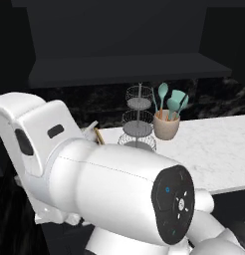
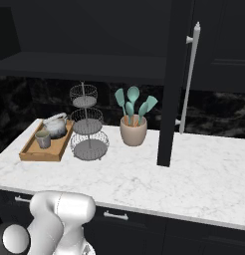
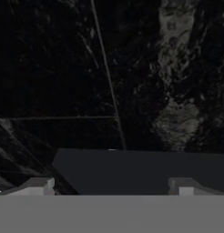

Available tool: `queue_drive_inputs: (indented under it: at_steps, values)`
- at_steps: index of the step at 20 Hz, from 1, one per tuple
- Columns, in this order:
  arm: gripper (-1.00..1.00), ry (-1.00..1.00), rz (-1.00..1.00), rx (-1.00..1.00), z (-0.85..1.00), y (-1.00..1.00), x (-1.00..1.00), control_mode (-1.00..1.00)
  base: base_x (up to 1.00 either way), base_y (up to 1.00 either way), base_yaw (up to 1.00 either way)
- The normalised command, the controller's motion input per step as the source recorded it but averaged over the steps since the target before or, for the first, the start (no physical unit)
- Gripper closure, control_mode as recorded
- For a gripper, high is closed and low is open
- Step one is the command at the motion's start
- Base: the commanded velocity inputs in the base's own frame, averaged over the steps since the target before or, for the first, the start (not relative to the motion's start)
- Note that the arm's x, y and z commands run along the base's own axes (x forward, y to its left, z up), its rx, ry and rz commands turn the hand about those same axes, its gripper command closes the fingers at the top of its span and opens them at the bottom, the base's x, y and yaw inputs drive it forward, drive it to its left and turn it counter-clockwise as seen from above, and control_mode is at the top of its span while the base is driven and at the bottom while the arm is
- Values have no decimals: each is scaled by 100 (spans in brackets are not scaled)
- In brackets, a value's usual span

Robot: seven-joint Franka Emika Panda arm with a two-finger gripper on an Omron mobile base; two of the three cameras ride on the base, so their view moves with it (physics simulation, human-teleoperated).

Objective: Pick the kettle from the counter and place it on the tray. Then pick the mug from the cabinet and place it on the tray. Then close the cabinet doors.

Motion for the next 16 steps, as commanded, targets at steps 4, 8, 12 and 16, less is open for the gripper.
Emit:
queue_drive_inputs:
  at_steps: [4,8,12,16]
  values:
    - [-100,3,2,1,-5,8,30,-100,0,0,0]
    - [-100,1,8,1,-5,17,11,-100,0,0,0]
    - [-100,-1,6,1,-12,29,18,-100,0,0,0]
    - [-100,0,8,2,-13,31,28,-100,0,0,0]
